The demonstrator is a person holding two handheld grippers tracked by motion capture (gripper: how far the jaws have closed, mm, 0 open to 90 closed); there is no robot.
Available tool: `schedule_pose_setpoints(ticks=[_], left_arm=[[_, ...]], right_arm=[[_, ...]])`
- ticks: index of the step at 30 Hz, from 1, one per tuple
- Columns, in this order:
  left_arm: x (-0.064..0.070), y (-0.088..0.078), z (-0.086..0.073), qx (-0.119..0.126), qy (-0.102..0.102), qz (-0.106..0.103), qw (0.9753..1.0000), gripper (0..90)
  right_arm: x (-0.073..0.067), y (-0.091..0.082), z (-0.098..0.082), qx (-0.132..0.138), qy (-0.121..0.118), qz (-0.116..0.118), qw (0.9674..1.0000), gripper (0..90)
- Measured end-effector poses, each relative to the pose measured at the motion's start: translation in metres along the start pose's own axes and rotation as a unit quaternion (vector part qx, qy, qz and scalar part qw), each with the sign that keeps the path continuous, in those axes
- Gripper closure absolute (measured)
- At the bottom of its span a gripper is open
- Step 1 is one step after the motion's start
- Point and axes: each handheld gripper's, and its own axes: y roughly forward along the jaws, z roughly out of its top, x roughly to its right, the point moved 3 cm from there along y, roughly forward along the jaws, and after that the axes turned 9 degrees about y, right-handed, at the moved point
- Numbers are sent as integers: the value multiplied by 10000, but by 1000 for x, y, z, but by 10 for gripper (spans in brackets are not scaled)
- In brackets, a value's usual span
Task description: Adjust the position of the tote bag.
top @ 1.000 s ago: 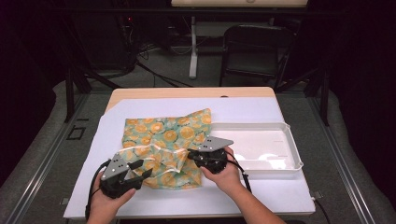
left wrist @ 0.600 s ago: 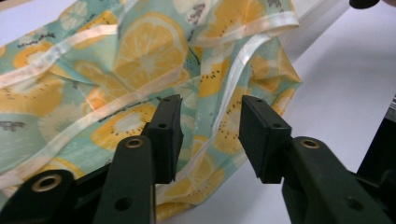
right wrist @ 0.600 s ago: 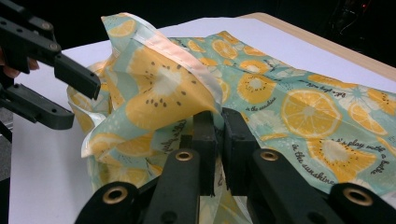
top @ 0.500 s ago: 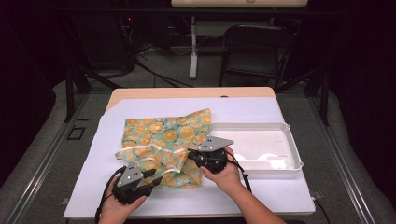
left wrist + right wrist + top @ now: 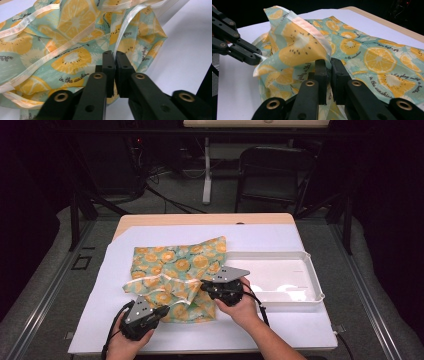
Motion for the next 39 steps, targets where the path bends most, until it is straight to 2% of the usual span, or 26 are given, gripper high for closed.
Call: schedule_pose_setpoints(ticks=[5, 13, 14, 17, 21, 31, 39], left_arm=[[-2, -4, 3, 61, -1, 47, 10000, 900], [-11, -17, 17, 221, 58, 272, 9994, 900], [-15, -21, 22, 269, 100, 354, 9990, 900], [-19, -25, 28, 319, 142, 430, 9985, 900], [-29, -31, 45, 415, 287, 583, 9970, 900], [-44, -27, 75, 459, 534, 767, 9946, 900], [-55, -20, 90, 450, 581, 839, 9938, 900]], right_arm=[[1, 0, 0, -8, 2, 7, 10000, 847], [2, 0, -1, -5, 14, -25, 10000, 847], [2, 0, -1, 1, 20, -21, 10000, 847], [2, 0, -1, 1, 14, -21, 10000, 846], [2, -1, 0, 3, 7, -31, 10000, 843], [6, -4, 1, 82, 61, -104, 9999, 837], [9, -5, 2, 124, 128, -164, 9997, 835]])
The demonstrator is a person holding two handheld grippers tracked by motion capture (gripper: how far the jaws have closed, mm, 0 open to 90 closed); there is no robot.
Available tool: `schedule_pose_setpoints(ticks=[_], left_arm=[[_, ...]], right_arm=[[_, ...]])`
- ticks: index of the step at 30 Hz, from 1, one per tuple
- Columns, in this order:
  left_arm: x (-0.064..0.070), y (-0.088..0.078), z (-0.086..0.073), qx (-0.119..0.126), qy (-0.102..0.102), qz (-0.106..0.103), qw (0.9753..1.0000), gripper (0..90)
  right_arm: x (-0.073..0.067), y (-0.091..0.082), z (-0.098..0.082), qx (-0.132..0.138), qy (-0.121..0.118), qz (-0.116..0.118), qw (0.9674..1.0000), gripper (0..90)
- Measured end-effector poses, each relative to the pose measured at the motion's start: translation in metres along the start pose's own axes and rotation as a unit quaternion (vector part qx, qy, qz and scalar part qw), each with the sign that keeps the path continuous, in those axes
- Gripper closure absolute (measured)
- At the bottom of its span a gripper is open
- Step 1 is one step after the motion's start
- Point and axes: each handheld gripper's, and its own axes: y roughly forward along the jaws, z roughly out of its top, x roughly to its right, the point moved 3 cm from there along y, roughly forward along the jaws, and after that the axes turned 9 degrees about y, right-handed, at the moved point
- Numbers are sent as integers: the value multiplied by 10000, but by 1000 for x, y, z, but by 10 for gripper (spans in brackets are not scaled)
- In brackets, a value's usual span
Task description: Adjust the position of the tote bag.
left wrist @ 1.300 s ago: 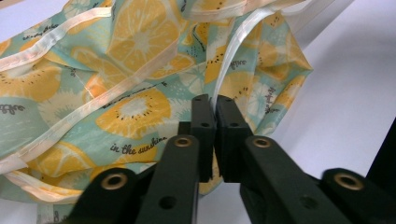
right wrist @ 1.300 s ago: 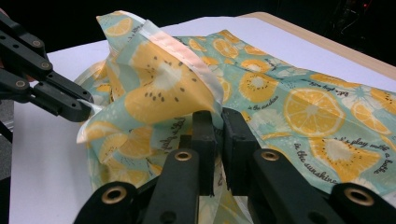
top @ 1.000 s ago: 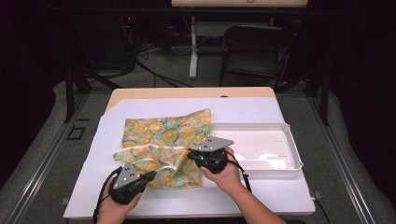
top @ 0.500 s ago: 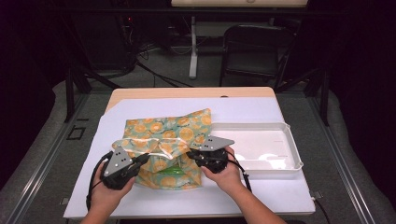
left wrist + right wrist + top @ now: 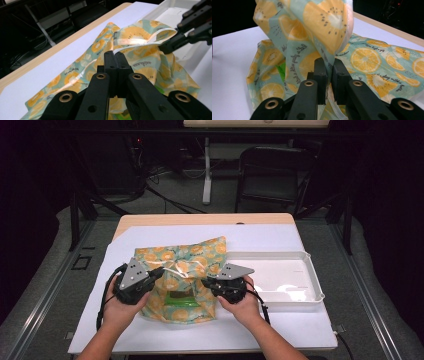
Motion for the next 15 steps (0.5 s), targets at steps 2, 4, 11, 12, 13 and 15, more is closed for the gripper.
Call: schedule_pose_setpoints(ticks=[2, 4, 11, 12, 13, 15], left_arm=[[-4, 3, 3, -12, -1, 31, 10000, 900], [-10, 8, 6, -24, -33, 63, 10000, 900], [-23, 18, 11, -71, -75, 129, 9999, 900], [-24, 20, 11, -76, -107, 135, 9998, 900], [-24, 20, 11, -76, -107, 135, 9998, 900], [-28, 25, 12, -94, -148, 141, 9997, 900]], right_arm=[[1, 0, 0, -10, 10, -11, 10000, 833], [2, 0, 0, -28, 29, -44, 10000, 833], [6, -1, 0, -26, 93, -95, 9999, 823], [6, -1, 0, -17, 95, -88, 9999, 820], [6, -1, 0, -17, 95, -88, 9999, 820], [6, -2, 0, -7, 99, -93, 9999, 813]])
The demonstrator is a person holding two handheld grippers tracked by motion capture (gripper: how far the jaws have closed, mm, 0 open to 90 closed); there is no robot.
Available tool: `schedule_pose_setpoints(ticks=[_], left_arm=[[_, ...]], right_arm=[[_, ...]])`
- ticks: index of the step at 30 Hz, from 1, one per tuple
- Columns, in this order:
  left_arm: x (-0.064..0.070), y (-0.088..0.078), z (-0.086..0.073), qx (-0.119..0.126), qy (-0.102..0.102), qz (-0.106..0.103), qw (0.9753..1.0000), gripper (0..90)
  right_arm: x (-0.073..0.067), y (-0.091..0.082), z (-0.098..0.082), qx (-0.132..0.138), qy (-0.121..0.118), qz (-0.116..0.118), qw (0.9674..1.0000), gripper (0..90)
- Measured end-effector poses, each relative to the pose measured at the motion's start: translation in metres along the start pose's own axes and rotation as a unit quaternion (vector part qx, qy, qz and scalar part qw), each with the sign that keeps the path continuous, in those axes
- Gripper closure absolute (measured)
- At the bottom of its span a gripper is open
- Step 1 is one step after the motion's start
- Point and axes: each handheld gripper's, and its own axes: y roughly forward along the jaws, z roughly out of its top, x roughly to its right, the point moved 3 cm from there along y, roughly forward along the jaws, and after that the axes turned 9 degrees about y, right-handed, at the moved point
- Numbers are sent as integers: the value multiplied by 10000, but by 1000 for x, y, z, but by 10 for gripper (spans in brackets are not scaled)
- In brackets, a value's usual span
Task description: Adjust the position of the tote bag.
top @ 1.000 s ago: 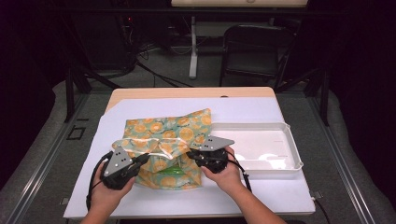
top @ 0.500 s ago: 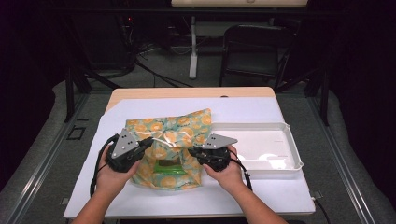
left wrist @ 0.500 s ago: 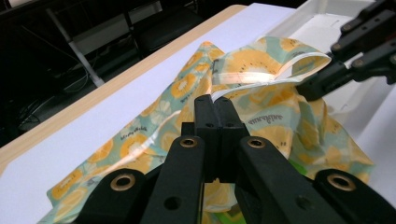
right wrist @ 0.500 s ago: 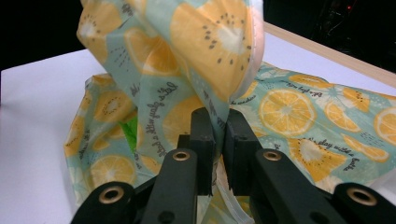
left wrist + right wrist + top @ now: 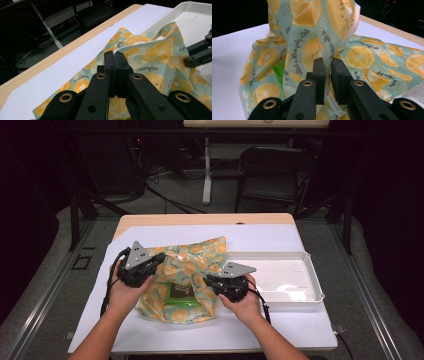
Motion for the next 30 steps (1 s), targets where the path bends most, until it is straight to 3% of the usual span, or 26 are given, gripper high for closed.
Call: schedule_pose_setpoints(ticks=[10, 20, 25, 30], left_arm=[[-12, 22, 4, -133, -102, -15, 9999, 900], [-18, 49, -2, -238, -311, -186, 9991, 900], [-24, 64, -9, -291, -535, -312, 9977, 900], [-25, 76, -15, -415, -528, -414, 9969, 900]], right_arm=[[3, -4, 0, 77, 59, -56, 9999, 770], [9, -15, -5, 158, 163, -235, 9995, 708], [11, -22, -10, 154, 220, -337, 9991, 693], [10, -30, -14, 141, 269, -413, 9987, 676]])
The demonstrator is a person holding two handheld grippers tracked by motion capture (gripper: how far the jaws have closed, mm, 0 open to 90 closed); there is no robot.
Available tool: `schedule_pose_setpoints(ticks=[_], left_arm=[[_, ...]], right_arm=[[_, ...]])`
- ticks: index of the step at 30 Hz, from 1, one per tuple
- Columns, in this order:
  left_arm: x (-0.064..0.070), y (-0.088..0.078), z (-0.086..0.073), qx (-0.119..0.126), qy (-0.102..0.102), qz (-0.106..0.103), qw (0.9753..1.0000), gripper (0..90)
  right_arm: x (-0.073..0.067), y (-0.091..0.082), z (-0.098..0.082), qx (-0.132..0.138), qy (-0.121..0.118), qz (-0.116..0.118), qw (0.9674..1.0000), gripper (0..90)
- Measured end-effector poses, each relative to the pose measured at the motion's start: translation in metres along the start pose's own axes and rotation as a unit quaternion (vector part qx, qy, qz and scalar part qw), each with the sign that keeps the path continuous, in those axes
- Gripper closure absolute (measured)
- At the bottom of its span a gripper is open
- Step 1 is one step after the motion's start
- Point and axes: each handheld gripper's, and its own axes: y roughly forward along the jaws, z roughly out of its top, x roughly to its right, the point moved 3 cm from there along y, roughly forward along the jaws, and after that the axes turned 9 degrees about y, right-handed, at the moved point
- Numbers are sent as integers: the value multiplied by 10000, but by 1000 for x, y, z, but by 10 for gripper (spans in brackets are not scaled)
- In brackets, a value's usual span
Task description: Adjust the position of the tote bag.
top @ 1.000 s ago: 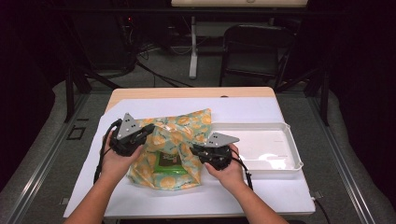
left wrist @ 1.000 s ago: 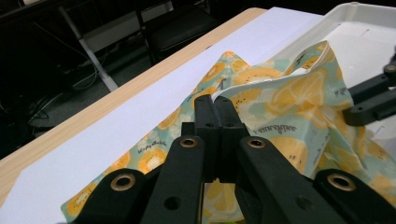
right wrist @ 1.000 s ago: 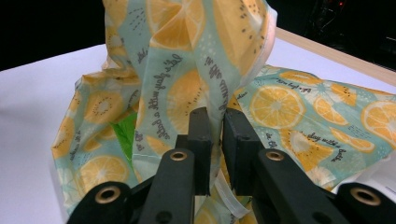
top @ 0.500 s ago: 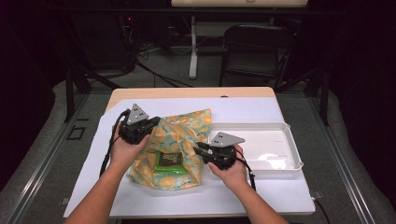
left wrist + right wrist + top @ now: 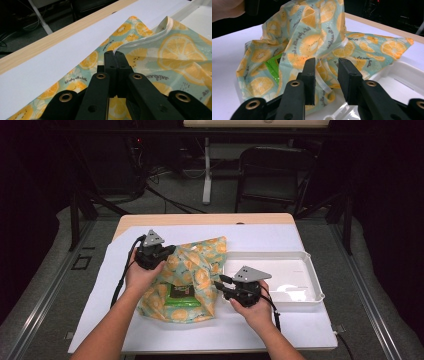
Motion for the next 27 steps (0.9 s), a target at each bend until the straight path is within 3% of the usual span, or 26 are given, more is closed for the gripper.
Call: schedule_pose_setpoints(ticks=[8, 12, 14, 18, 27], left_arm=[[-3, 10, -4, -31, -53, -23, 10000, 900], [-3, 9, -3, 71, -128, -46, 9999, 900], [-3, 7, -3, 154, -178, -44, 9997, 900], [0, 4, -1, 238, -82, 55, 9997, 900], [12, -4, 2, 433, 72, -23, 9990, 900]], right_arm=[[-7, -3, -5, -95, 12, -67, 9999, 674], [-11, 1, -1, -102, 7, -58, 9999, 681], [-13, 5, 2, -170, -54, -68, 9998, 684], [-21, 12, 15, -240, -216, -54, 9995, 683], [-42, 40, 40, -238, -377, -43, 9990, 641]])
